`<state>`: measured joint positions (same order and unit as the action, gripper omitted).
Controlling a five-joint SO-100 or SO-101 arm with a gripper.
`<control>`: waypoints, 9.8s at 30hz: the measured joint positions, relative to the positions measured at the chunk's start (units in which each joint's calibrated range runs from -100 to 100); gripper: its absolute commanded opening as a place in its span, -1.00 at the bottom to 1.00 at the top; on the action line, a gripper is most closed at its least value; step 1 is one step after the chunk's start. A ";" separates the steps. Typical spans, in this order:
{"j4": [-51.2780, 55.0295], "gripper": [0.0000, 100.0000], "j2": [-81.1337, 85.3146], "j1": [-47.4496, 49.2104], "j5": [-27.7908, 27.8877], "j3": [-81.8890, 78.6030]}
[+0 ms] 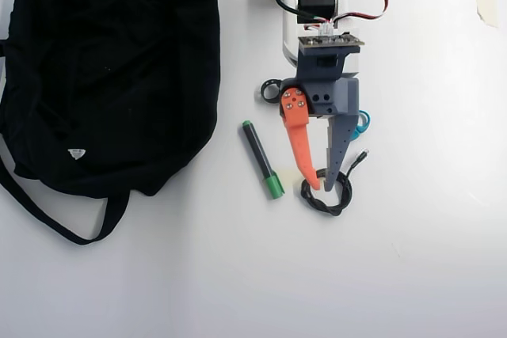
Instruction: Put the cable into the black bag
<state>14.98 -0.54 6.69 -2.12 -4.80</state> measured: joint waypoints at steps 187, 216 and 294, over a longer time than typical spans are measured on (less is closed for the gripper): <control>72.31 -0.76 -49.81 8.01 -1.27 62.97; 70.16 -0.76 -53.55 8.38 -1.90 63.68; 63.55 -0.57 -63.10 6.47 -19.58 65.09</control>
<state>78.53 -63.64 13.15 -21.71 60.30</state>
